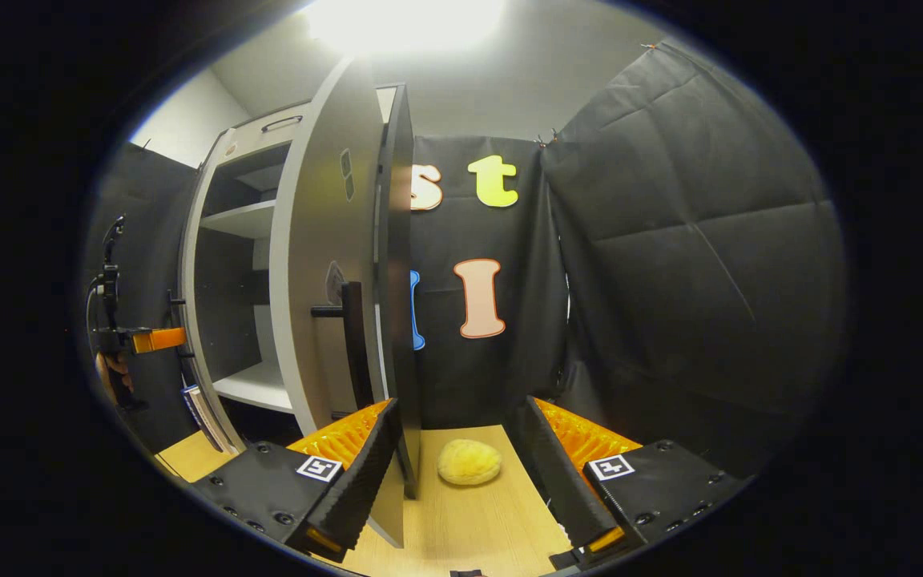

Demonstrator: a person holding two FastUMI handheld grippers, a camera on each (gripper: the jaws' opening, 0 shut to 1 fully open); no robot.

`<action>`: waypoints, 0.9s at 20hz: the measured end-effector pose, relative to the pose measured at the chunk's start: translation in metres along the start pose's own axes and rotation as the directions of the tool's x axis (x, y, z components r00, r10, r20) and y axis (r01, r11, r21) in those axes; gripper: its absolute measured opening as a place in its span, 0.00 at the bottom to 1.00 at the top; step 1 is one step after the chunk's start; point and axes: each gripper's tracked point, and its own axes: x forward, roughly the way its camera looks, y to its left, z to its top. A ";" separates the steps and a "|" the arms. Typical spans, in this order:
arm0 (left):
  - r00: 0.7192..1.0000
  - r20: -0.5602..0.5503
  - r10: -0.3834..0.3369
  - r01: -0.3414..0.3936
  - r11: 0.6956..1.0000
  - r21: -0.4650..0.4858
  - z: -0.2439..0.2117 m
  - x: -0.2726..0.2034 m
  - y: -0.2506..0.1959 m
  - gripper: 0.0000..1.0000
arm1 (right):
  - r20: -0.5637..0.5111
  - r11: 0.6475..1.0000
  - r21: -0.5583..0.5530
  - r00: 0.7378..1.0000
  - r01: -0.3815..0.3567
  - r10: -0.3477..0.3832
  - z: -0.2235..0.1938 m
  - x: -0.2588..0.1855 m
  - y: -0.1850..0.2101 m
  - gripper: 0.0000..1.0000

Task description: Open the right door of the double-door shoe cabinet with the right hand, and open the left door with the left hand.

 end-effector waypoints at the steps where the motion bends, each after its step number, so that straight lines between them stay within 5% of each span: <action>1: 1.000 0.005 -0.004 0.004 1.000 0.001 0.000 -0.003 0.004 0.17 | 0.003 1.000 -0.001 1.000 -0.001 0.001 0.002 0.000 0.003 0.93; 9: 0.999 0.016 -0.031 0.031 1.000 -0.004 -0.003 -0.049 0.046 0.13 | 0.000 0.999 -0.031 1.000 0.029 -0.029 0.005 -0.008 0.012 0.96; 18: 0.998 0.024 0.053 -0.053 0.999 -0.008 -0.002 -0.092 0.131 0.09 | -0.005 0.998 -0.056 1.000 0.027 -0.027 0.007 -0.012 0.046 0.93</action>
